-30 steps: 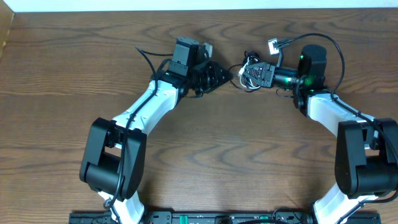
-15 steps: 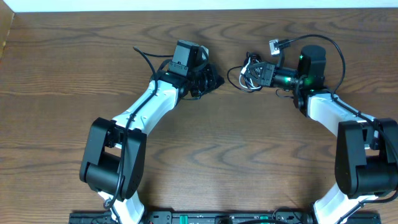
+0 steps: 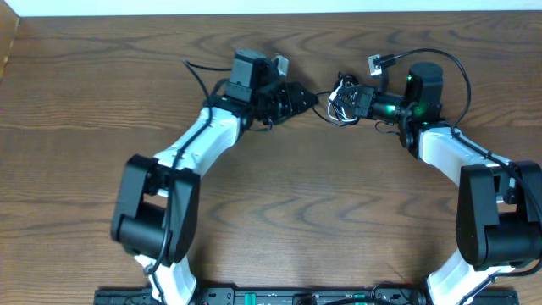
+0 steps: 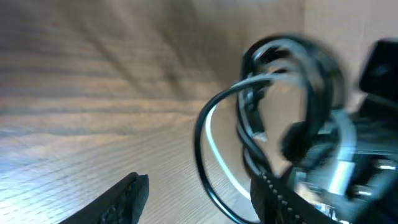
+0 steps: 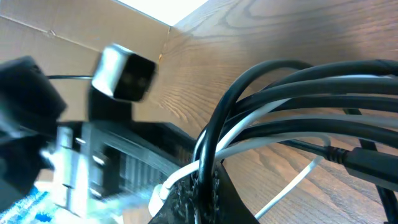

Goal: Untangle cables

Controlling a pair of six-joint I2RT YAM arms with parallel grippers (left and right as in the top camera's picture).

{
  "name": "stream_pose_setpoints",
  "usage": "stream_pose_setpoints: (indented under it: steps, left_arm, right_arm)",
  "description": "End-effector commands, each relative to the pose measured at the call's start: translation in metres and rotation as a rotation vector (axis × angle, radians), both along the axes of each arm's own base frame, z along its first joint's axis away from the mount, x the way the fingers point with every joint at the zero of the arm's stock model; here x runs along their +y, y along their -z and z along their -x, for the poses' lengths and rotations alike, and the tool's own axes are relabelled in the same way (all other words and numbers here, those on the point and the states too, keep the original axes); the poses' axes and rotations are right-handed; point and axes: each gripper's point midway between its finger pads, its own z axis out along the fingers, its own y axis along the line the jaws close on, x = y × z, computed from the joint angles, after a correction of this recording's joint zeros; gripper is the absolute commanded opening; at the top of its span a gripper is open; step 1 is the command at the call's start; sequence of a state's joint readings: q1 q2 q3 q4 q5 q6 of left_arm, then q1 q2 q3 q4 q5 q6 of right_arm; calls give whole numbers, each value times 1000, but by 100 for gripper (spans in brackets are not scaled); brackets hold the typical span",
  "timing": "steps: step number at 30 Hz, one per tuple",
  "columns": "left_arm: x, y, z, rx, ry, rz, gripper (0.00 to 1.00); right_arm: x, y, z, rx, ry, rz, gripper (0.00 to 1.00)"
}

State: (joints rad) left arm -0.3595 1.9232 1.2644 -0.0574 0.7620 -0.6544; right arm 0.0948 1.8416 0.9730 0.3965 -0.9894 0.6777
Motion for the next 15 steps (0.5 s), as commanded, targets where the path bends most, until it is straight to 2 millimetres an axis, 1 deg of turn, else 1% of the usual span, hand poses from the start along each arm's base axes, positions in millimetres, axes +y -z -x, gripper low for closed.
stream_pose_setpoints:
  steps: [1,2,3,4,5,6,7,8,10,13,14,15]
  left_arm:
    - [-23,33,14,91,50,20,55]
    - [-26,36,13,96,46,26,53]
    - [-29,38,12,96,44,32,48]
    - [-30,38,10,91,43,38,40]
    - [-30,37,9,83,39,39,27]
    - [-30,36,6,71,36,40,10]
    - [-29,35,4,64,32,44,7]
    - [-27,35,2,62,26,43,7]
    - [-17,37,-6,27,8,17,7]
    - [-5,36,-15,11,-12,13,8]
    - [-1,36,-16,14,-19,12,7]
    - [5,33,-17,19,-31,10,7]
  right_arm:
    - [3,-10,1,-19,-10,-8,1]
    - [3,-10,1,-19,-11,-9,1]
    - [3,-10,1,-18,-14,-10,1]
    - [3,-10,1,-19,-13,-10,1]
    - [3,-10,1,-18,-13,-10,1]
    - [3,-10,1,-19,-13,-10,1]
    - [3,-10,1,-18,-12,-9,1]
    - [2,-9,1,-18,-10,-8,1]
    - [-2,-2,-3,13,31,15,1]
    - [-20,32,-10,145,172,116,1]
    - [-25,40,-10,175,203,142,1]
    - [-35,55,-11,226,267,199,1]
